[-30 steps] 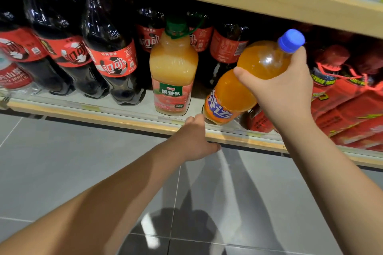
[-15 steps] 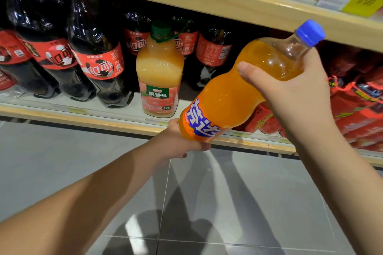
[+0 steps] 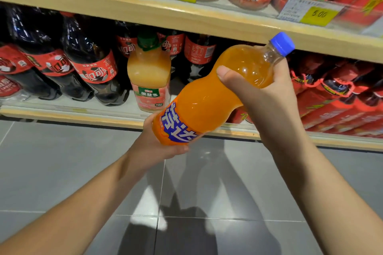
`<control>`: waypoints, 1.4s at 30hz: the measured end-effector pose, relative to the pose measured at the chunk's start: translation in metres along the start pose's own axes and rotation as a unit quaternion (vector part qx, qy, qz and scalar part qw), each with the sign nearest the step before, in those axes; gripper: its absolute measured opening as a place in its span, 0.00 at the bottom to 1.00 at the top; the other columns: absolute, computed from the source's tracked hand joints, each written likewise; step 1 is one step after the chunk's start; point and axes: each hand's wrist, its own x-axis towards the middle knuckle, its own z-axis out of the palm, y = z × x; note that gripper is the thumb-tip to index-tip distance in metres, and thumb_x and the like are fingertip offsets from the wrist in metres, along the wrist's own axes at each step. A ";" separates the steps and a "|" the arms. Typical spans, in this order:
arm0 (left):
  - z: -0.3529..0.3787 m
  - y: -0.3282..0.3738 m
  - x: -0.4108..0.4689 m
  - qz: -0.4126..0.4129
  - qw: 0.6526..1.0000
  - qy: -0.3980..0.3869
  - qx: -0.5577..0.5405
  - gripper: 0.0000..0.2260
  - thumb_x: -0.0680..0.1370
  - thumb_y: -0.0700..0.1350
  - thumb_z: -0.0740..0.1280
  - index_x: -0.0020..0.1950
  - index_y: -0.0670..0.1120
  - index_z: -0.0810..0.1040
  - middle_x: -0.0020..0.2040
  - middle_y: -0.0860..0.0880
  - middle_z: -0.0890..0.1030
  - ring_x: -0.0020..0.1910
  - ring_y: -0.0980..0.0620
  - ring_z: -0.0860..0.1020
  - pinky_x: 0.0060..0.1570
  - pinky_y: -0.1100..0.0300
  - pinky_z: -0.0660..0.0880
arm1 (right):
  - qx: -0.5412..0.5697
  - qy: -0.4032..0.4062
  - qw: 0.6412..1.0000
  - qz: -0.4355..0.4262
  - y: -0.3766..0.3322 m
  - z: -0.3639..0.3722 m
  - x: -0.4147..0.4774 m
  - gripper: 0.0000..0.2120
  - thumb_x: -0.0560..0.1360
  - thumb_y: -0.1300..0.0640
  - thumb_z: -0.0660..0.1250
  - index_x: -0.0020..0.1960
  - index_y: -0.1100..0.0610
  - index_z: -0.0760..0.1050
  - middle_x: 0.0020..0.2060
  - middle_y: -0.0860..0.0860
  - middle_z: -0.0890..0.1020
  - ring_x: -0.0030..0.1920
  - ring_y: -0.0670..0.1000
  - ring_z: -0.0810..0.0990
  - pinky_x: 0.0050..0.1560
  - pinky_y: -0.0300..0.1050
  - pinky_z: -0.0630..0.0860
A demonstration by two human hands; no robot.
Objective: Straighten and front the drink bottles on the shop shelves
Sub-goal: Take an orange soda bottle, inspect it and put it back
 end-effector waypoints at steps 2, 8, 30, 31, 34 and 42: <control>-0.001 0.017 -0.018 -0.023 1.000 0.007 -0.005 0.39 0.65 0.40 0.83 0.72 0.50 0.69 0.59 0.47 0.82 0.56 0.47 0.83 0.44 0.47 0.83 | 0.004 -0.012 1.000 0.009 -0.019 -0.008 -0.004 0.25 0.69 0.42 0.80 0.61 0.38 0.73 0.50 0.34 0.84 0.50 0.37 0.84 0.44 0.37 0.81; 0.007 0.101 -0.085 -0.060 0.997 0.052 -0.015 0.44 0.63 0.36 0.82 0.73 0.50 0.64 0.62 0.49 0.80 0.59 0.50 0.81 0.49 0.50 0.82 | -0.007 -0.049 0.999 0.021 -0.107 -0.050 -0.015 0.25 0.70 0.48 0.81 0.59 0.39 0.71 0.48 0.36 0.85 0.48 0.39 0.85 0.41 0.30 0.78; 0.075 0.486 -0.312 -0.013 0.990 -0.070 0.123 0.39 0.62 0.36 0.83 0.67 0.54 0.70 0.50 0.52 0.84 0.46 0.54 0.85 0.37 0.53 0.83 | 0.023 0.049 0.998 0.037 -0.474 -0.244 -0.131 0.32 0.70 0.47 0.80 0.67 0.39 0.67 0.51 0.36 0.84 0.50 0.43 0.86 0.42 0.40 0.83; 0.081 0.494 -0.316 -0.013 0.988 -0.082 0.127 0.42 0.62 0.36 0.84 0.70 0.53 0.68 0.51 0.51 0.84 0.46 0.53 0.85 0.38 0.52 0.84 | 0.022 0.063 0.997 0.034 -0.482 -0.251 -0.139 0.30 0.70 0.48 0.80 0.65 0.38 0.67 0.50 0.37 0.84 0.48 0.44 0.86 0.40 0.38 0.82; 0.100 0.516 -0.321 -0.010 0.982 -0.116 0.146 0.49 0.61 0.38 0.84 0.75 0.54 0.62 0.55 0.50 0.82 0.51 0.50 0.84 0.43 0.49 0.84 | 0.033 0.113 0.992 0.042 -0.495 -0.276 -0.159 0.31 0.70 0.47 0.81 0.67 0.37 0.68 0.51 0.39 0.84 0.48 0.45 0.86 0.41 0.39 0.83; 0.197 0.539 -0.319 0.022 0.971 -0.172 0.163 0.46 0.58 0.39 0.85 0.69 0.59 0.66 0.54 0.49 0.80 0.45 0.51 0.84 0.38 0.53 0.83 | 0.008 0.208 0.977 0.038 -0.499 -0.369 -0.191 0.36 0.68 0.46 0.82 0.70 0.48 0.70 0.57 0.46 0.84 0.56 0.46 0.84 0.57 0.49 0.82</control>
